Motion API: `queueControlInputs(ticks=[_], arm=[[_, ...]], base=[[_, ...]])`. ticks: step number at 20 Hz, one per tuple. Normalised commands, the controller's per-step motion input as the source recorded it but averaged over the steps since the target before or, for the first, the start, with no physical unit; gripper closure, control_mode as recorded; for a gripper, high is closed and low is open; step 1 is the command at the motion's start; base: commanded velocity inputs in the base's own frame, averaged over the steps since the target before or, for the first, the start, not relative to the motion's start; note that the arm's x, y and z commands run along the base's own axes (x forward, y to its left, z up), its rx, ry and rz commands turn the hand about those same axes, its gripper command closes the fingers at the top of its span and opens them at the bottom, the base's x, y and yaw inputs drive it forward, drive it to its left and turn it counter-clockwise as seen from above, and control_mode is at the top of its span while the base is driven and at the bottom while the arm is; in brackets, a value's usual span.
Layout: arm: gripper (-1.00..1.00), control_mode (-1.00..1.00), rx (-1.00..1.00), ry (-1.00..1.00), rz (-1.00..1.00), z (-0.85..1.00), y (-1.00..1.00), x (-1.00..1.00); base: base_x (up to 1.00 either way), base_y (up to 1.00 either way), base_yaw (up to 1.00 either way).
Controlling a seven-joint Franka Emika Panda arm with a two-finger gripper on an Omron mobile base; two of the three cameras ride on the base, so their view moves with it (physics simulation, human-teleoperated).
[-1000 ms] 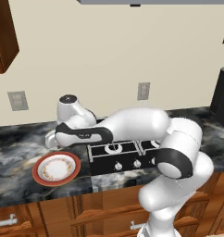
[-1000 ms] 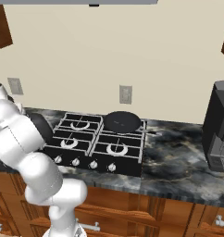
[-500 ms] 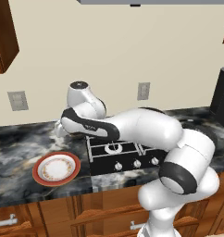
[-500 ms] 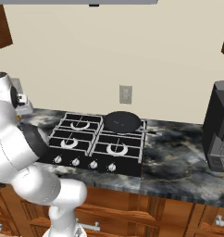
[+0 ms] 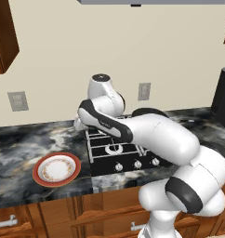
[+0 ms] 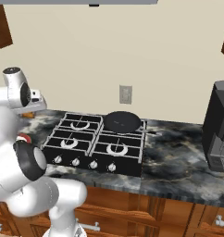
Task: Pick the croissant and place it on the pan. Then turn on the stove to warm the croissant.
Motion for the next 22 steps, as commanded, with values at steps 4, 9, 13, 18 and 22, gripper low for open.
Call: queueControlInputs(ticks=[4, 9, 13, 18, 22], arm=[[1.0, -1.0, 0.0, 0.0, -0.01, 0.13, -0.78, 0.0], [1.0, -1.0, 0.0, 0.0, -0.02, 0.05, -0.81, 0.02], [1.0, -1.0, 0.0, 0.0, -0.02, 0.0, -0.83, 0.12], [1.0, -1.0, 0.0, 0.0, -0.03, 0.0, -0.72, 0.21], [1.0, -1.0, 0.0, 0.0, -0.04, 0.0, -0.61, 0.31]], base=[[0.0, 0.0, 0.0], [0.0, 0.0, 0.0], [0.0, 0.0, 0.0], [0.0, 0.0, 0.0], [0.0, 0.0, 0.0]])
